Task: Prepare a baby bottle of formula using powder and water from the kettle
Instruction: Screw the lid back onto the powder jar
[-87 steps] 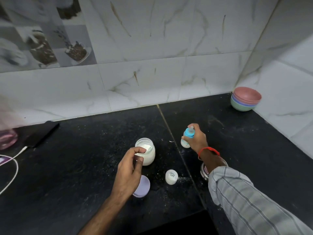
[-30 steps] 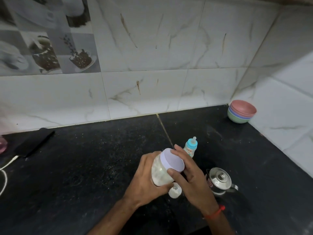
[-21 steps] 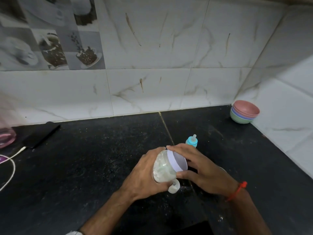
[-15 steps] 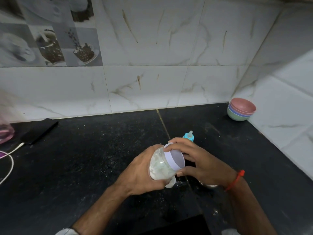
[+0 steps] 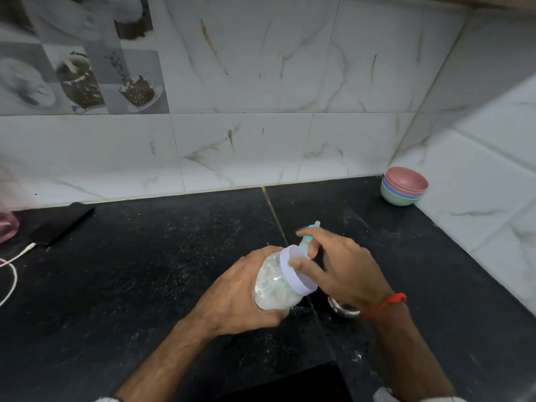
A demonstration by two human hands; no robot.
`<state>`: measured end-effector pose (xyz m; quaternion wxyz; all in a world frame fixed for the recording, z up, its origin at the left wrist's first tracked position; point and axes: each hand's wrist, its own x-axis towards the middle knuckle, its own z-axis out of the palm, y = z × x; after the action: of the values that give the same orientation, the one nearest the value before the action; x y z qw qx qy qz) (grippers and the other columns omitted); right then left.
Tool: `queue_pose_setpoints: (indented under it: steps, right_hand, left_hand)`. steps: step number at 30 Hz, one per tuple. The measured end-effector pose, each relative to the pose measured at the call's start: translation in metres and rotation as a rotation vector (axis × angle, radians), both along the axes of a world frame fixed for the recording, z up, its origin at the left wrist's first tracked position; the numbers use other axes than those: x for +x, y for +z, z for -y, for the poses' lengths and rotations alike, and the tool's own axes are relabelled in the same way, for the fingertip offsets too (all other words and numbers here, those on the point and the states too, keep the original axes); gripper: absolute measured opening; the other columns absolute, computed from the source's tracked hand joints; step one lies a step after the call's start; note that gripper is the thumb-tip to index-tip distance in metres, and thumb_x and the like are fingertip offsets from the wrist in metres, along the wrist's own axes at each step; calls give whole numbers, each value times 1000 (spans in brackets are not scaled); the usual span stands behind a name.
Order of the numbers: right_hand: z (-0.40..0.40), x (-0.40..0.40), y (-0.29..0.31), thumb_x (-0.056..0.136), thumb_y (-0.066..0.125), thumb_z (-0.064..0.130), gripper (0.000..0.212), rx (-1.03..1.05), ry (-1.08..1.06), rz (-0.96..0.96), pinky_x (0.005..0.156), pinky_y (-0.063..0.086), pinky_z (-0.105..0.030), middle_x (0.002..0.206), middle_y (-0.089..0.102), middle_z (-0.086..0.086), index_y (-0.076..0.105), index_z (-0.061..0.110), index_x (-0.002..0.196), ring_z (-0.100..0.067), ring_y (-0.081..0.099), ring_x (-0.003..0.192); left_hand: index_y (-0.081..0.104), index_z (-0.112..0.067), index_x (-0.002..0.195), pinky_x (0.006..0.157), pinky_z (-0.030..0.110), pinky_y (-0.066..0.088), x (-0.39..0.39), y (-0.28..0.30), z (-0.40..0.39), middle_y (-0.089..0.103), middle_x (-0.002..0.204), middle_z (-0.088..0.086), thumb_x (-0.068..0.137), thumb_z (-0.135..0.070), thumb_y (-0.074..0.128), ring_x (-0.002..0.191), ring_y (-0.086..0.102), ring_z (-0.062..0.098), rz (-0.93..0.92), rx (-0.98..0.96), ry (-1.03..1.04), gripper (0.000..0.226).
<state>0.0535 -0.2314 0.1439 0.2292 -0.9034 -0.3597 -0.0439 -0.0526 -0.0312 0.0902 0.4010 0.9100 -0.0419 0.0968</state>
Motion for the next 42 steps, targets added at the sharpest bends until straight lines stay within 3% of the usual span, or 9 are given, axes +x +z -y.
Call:
queue_pose_setpoints:
  steps: [2, 4, 9, 11, 14, 17, 22, 31, 42]
  right_hand:
    - [9, 2, 9, 84, 51, 81, 73, -17, 253, -175, 83, 48, -18, 134, 52, 29, 38, 48, 148, 7, 54, 109]
    - [11, -1, 6, 86, 61, 71, 71, -37, 313, -209, 90, 46, -14, 136, 53, 29, 41, 43, 148, 8, 53, 115]
    - [-15, -24, -13, 75, 17, 93, 82, -118, -156, 160, 54, 34, -25, 74, 62, 8, 60, 27, 99, -16, 59, 67]
    - [-13, -20, -16, 73, 11, 98, 89, -111, -92, 140, 59, 43, -26, 86, 67, 8, 58, 30, 106, -16, 64, 75]
    - [-3, -9, -15, 84, 39, 87, 76, -4, 259, 25, 83, 58, -40, 124, 65, 11, 52, 31, 134, -13, 65, 106]
    - [-1, -3, -35, 90, 55, 70, 71, 169, 425, 185, 75, 58, -45, 115, 68, -4, 55, 15, 136, -23, 68, 97]
    - [-6, -10, -48, 90, 54, 67, 68, 306, 418, 250, 64, 52, -40, 96, 63, -7, 63, 7, 120, -23, 61, 78]
    - [-33, -33, -44, 90, 50, 59, 45, 197, -81, 136, 68, 58, -43, 96, 67, 4, 60, 20, 111, -23, 67, 80]
    - [-6, -14, -23, 90, 59, 51, 53, 206, 313, 56, 88, 58, -40, 119, 66, -4, 47, 23, 133, -21, 64, 106]
  left_hand:
    - [37, -59, 136, 91, 33, 59, 0, 0, -1, 56, 129, -33, 62, -47, 88, 116, 60, -1, -10, -11, 11, 91]
    - [36, -62, 135, 91, 33, 60, -1, 1, -2, 56, 130, -33, 62, -46, 90, 117, 61, -2, -23, -23, 3, 92]
    - [36, -59, 137, 86, 27, 60, -2, 3, 1, 56, 128, -34, 65, -45, 89, 113, 61, -7, -81, 0, -20, 90]
    - [36, -57, 138, 86, 27, 60, -2, 2, -1, 57, 127, -33, 64, -46, 88, 112, 61, -6, -93, 11, -36, 91]
    - [38, -54, 140, 89, 33, 60, -3, 2, -6, 60, 128, -27, 63, -42, 92, 114, 64, 1, -125, -47, -91, 95]
    - [43, -47, 142, 90, 34, 61, -4, 1, -7, 63, 129, -18, 64, -25, 96, 117, 66, 10, -130, -154, -161, 97]
    - [46, -36, 144, 90, 28, 60, -5, -6, -6, 63, 129, -17, 64, -15, 97, 119, 65, 9, -114, -158, -205, 97]
    - [25, -52, 145, 96, 28, 54, -4, -2, -5, 43, 137, -35, 66, -58, 83, 123, 50, -2, -10, 126, -11, 99]
    - [42, -46, 143, 86, 25, 60, 9, 18, -16, 63, 125, -23, 64, -42, 93, 112, 65, 1, -128, -37, -211, 95]
